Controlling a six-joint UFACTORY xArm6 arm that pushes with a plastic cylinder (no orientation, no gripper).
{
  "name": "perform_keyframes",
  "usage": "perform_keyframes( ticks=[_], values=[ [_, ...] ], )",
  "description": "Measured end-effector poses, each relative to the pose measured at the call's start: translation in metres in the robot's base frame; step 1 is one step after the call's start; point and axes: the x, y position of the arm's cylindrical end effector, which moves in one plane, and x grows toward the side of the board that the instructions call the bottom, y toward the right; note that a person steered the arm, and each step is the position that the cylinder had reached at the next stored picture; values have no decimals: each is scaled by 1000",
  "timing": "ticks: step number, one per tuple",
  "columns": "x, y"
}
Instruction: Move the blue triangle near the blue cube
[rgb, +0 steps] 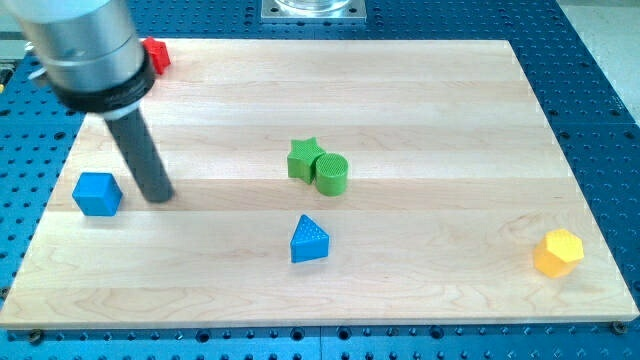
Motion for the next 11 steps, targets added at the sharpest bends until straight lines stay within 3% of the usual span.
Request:
perform_keyframes(
  ticks=[1,2,3,4,5,6,7,8,9,10,11],
  values=[
    [7,-55],
    [59,-56],
    [50,9],
    [43,134],
    [38,221],
    [75,219],
    [106,115],
    [106,-13],
    [107,-30],
    [91,66],
    [90,90]
  ],
)
